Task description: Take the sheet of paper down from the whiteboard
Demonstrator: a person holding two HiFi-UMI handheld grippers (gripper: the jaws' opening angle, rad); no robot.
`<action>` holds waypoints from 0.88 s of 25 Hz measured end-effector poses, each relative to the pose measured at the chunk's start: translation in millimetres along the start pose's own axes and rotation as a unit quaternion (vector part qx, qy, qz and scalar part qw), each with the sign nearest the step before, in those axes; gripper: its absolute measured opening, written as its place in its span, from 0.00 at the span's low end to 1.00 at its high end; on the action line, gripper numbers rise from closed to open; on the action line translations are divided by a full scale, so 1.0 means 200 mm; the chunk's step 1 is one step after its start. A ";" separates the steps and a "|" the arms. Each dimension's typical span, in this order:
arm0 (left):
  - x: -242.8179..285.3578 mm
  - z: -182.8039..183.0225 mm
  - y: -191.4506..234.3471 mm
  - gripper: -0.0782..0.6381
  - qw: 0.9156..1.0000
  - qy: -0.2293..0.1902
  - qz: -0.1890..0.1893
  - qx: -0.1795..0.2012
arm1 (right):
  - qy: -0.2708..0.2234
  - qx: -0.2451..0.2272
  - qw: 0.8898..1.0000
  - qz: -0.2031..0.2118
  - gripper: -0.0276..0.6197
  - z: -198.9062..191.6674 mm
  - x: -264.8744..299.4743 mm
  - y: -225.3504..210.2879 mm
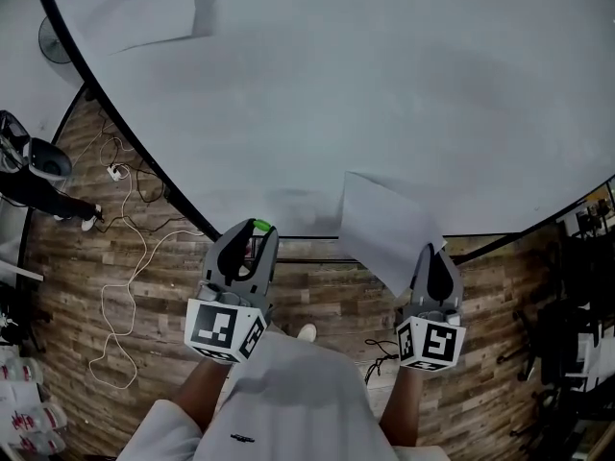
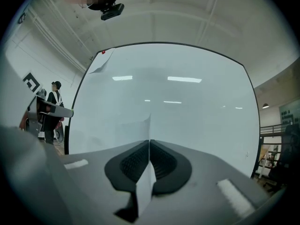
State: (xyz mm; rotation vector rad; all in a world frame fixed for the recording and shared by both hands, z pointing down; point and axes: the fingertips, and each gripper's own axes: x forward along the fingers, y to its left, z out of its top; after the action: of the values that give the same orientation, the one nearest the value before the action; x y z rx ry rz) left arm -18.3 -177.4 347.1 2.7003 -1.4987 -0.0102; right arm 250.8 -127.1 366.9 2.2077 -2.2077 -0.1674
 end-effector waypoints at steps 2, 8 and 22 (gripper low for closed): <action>0.00 -0.01 -0.01 0.29 1.000 -0.002 0.000 -0.004 | -0.001 0.006 1.000 0.008 0.06 0.00 0.01 0.01; 0.00 -0.01 -0.02 0.29 1.000 0.001 -0.003 -0.003 | -0.003 0.003 1.000 0.017 0.06 0.01 0.03 0.05; -0.01 -0.03 -0.04 0.29 1.000 0.006 -0.001 -0.001 | -0.002 -0.010 0.999 0.031 0.06 0.02 0.02 0.05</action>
State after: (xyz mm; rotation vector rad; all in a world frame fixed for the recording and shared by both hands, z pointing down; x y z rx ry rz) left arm -12.0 -171.1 353.3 2.6957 -1.4916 0.0053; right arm 239.9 -130.9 363.0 2.1288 -2.2625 -0.1913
